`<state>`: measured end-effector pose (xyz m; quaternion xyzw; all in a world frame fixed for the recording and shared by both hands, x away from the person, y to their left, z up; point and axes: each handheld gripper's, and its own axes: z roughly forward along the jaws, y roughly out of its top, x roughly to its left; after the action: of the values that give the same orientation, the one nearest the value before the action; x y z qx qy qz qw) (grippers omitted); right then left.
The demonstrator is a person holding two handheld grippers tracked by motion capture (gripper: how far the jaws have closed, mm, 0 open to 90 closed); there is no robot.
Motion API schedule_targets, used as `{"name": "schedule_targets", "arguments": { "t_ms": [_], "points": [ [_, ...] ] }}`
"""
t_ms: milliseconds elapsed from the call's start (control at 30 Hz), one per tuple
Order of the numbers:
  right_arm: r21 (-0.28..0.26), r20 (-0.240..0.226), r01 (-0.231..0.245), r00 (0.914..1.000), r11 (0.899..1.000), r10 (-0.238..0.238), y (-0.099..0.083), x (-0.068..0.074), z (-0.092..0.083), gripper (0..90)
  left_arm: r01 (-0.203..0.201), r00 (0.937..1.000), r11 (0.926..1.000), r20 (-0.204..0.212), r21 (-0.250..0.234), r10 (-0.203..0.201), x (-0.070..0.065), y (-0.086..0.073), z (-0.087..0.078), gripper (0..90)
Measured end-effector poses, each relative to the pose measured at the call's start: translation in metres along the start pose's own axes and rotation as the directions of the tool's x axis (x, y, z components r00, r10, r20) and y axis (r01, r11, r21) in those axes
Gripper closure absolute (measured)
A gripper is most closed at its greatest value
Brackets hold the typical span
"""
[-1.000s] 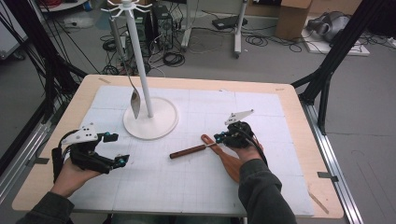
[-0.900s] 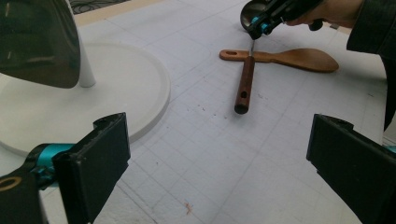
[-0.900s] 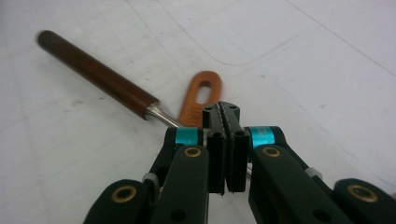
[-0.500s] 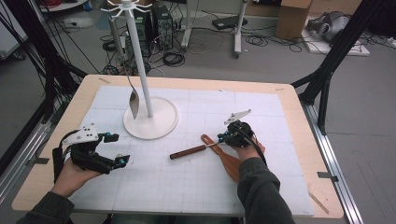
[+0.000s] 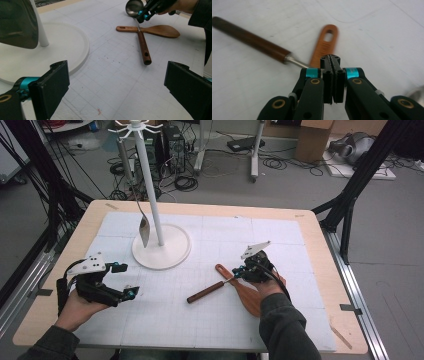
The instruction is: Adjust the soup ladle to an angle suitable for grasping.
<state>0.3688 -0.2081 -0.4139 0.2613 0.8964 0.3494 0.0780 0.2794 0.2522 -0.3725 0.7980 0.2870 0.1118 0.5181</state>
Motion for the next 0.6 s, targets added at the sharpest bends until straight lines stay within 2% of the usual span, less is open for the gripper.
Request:
{"name": "schedule_targets", "arguments": {
  "t_ms": [100, 200, 333, 500, 600],
  "points": [
    [0.003, -0.044, 0.030, 0.9986, 1.000, -0.030, 0.003, 0.010, 0.001, 89.7, 0.001, 1.0000, 1.0000, 0.000, 0.001, -0.001, 0.000, 0.000, 0.000, 6.7],
    [0.011, -0.065, 0.044, 0.9970, 0.999, -0.044, 0.005, 0.016, 0.004, 89.7, -0.002, 1.0000, 1.0000, 0.003, 0.002, 0.002, 0.000, 0.000, 0.000, 6.7],
    [0.024, -0.071, 0.058, 0.9959, 0.998, -0.056, 0.003, 0.021, 0.010, 89.7, -0.004, 1.0000, 1.0000, 0.002, 0.005, 0.004, -0.001, 0.000, 0.000, 6.7],
    [0.029, -0.076, 0.043, 0.9963, 0.999, -0.041, 0.000, 0.023, 0.016, 89.7, -0.004, 1.0000, 1.0000, 0.004, 0.007, 0.004, -0.001, 0.000, 0.001, 6.7],
    [0.014, -0.083, 0.047, 0.9955, 0.999, -0.046, 0.002, 0.025, 0.019, 89.7, -0.004, 1.0000, 1.0000, 0.004, 0.006, 0.004, -0.001, 0.000, 0.001, 6.7]
  ]
}}
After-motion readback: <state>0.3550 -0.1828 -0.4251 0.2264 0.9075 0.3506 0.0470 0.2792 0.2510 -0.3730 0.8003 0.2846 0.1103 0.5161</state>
